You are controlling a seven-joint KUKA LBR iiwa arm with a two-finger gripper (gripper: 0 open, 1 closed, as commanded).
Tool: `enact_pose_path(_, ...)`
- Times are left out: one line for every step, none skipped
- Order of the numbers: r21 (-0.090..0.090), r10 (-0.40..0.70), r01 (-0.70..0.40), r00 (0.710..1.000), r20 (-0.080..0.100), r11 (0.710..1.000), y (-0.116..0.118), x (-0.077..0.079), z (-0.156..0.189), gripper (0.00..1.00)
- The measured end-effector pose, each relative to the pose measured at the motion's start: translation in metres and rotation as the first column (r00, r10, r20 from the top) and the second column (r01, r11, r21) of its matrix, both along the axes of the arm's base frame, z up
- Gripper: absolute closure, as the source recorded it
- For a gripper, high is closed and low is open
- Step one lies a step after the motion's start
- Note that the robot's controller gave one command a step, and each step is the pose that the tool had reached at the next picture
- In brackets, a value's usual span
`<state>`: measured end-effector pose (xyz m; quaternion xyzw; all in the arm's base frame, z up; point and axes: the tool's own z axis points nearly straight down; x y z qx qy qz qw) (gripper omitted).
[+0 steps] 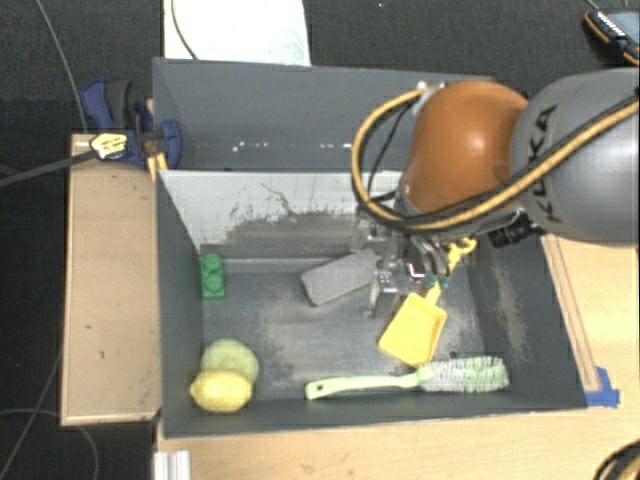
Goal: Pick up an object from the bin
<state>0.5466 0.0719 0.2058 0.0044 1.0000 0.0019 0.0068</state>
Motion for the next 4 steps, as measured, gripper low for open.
enact_pose_path(-0.005,-0.029,0.029,1.0,-0.002,1.0,-0.094,0.021,0.016,0.0)
enact_pose_path(0.005,0.017,-0.017,1.0,0.001,1.0,-0.047,0.002,0.004,0.0)
enact_pose_path(0.006,0.011,-0.011,1.0,0.006,1.0,-0.071,-0.003,-0.006,0.0)
enact_pose_path(0.002,0.154,-0.154,0.988,0.011,0.988,-0.05,0.023,0.004,0.0)
